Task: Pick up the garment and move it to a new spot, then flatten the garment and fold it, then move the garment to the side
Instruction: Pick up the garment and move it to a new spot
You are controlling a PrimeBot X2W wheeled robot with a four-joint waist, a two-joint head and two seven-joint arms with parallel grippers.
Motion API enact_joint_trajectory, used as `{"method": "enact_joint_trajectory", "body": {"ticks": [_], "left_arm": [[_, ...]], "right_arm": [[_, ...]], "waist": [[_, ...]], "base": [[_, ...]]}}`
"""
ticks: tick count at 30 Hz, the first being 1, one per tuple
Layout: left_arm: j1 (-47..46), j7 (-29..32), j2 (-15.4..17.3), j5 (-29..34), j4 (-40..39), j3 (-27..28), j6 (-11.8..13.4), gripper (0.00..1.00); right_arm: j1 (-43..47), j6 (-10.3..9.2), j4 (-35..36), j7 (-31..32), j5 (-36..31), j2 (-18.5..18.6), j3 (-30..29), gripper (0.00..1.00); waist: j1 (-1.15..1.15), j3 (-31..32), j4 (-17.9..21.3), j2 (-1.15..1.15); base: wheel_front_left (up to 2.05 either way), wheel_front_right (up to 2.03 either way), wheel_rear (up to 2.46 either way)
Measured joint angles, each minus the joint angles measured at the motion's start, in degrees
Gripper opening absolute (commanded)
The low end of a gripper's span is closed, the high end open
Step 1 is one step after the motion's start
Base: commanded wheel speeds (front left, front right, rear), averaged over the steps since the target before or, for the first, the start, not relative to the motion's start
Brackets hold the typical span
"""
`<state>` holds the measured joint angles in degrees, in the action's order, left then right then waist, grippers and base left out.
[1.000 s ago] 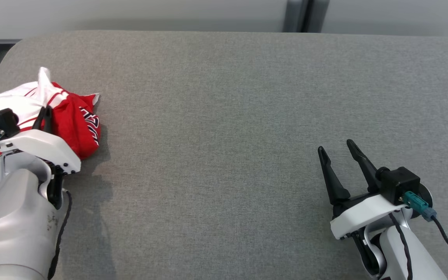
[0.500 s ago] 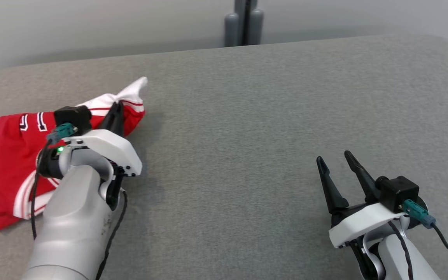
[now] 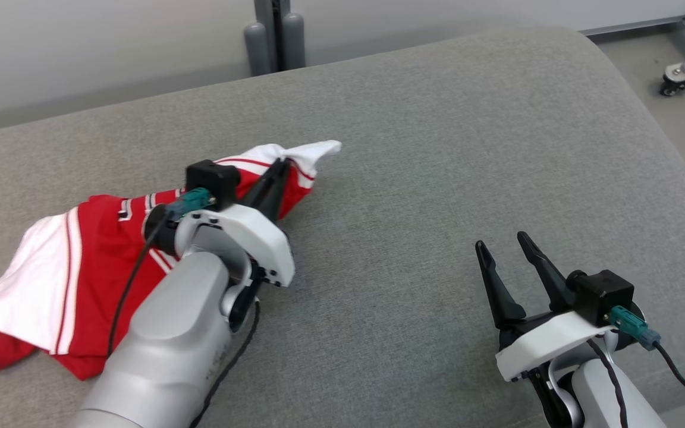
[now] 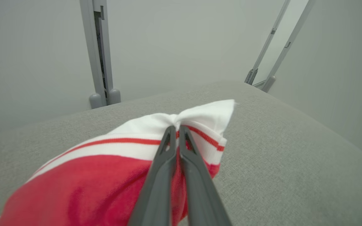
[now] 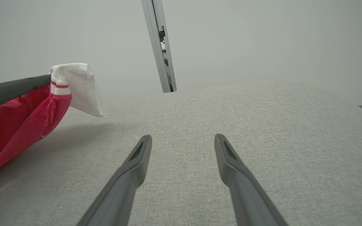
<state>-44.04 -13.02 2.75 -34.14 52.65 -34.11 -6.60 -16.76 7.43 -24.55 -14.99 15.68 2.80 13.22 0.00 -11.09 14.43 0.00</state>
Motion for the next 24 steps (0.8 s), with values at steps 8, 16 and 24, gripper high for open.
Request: {"method": "enact_joint_trajectory", "body": {"ticks": [8, 16, 24], "left_arm": [[-1.3, 0.3, 0.0, -8.2, -8.7, -15.6, 5.0, 0.00], [-5.1, -1.7, 0.0, -12.6, -13.1, -22.4, 9.3, 0.00], [-3.6, -2.0, 0.0, -8.2, -14.4, -17.8, 12.1, 1.00]], "right_arm": [[0.2, 0.00, 0.2, 0.0, 0.4, 0.0, 0.7, 1.00], [0.2, 0.00, 0.1, 0.0, 0.6, 0.0, 1.3, 1.00], [-0.1, 0.00, -0.1, 0.0, 0.4, 0.0, 0.1, 1.00]], "waist": [[0.00, -0.4, 2.1, 0.00], [0.00, -0.7, 2.0, 0.00], [0.00, -0.5, 0.0, 0.00]], "base": [[0.00, 0.00, 0.00], [0.00, 0.00, 0.00], [0.00, 0.00, 0.00]]}}
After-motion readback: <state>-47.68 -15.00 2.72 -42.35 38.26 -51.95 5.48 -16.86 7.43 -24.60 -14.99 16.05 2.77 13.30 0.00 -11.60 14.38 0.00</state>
